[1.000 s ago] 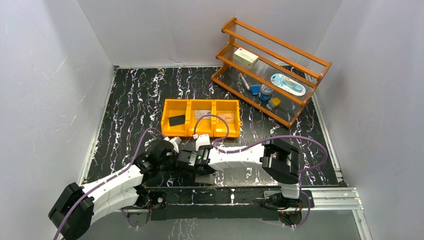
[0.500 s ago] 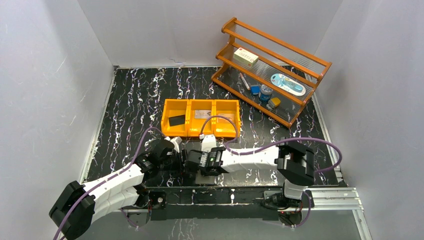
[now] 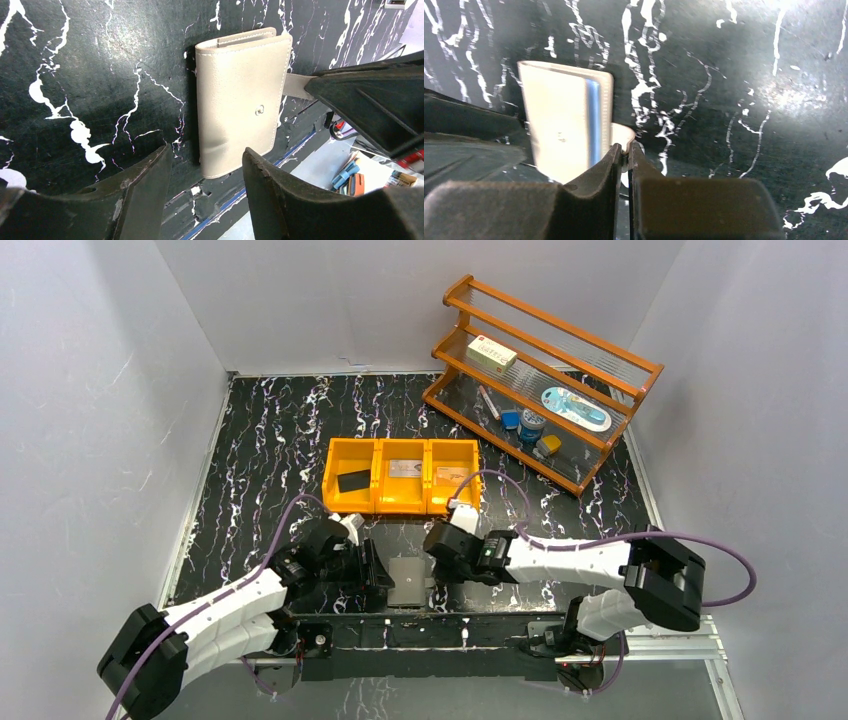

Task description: Take the credit cards out of the card holder

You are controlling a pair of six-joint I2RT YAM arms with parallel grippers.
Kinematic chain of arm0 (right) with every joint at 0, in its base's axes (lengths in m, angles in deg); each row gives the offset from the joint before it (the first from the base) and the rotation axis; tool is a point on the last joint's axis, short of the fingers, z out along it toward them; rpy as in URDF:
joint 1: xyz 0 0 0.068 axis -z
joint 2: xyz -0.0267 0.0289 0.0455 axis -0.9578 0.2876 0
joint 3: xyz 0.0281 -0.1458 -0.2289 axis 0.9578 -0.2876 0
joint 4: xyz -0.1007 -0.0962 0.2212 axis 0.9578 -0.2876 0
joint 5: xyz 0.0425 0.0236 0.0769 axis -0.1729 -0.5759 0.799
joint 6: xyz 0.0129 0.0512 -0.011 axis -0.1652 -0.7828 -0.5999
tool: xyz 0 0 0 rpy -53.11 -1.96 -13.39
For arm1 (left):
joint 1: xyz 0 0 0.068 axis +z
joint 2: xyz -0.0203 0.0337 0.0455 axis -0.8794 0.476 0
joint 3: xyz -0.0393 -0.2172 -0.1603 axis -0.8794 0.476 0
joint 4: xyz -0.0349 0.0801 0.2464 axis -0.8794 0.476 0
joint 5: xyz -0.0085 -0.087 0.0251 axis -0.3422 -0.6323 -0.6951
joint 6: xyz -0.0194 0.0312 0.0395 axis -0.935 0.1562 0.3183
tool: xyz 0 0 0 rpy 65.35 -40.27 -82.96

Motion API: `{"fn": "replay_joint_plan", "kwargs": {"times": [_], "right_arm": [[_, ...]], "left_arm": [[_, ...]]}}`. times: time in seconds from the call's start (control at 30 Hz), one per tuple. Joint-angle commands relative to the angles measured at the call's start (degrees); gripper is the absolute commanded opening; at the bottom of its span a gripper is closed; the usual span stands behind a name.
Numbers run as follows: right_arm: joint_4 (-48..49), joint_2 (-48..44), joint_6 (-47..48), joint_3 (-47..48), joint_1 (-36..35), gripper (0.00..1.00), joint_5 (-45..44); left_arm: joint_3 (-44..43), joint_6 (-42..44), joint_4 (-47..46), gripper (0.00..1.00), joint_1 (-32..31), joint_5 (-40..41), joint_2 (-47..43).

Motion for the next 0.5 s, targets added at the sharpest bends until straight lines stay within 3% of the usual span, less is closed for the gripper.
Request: {"fn": "replay_joint_plan", "kwargs": {"times": [0.0,0.1,0.47], "right_arm": [[6.34,-3.62,-2.73,-5.5,1.42,0.17,2.4],[9.68,-4.33,-1.38,-7.96,3.85,0.23,5.66],[13.46,-1.61,0.58,-8.38,6.47,0.31,12.23]], "left_arm": [[-1.35,2.1,5.19,0.54,-0.13,1.76,0.9],[-2.33,2.79,5.52,0.55,-0.14,1.59,1.86],[-3.89,3.48,6.94,0.56,-0.14,2.08,2.95]]}}
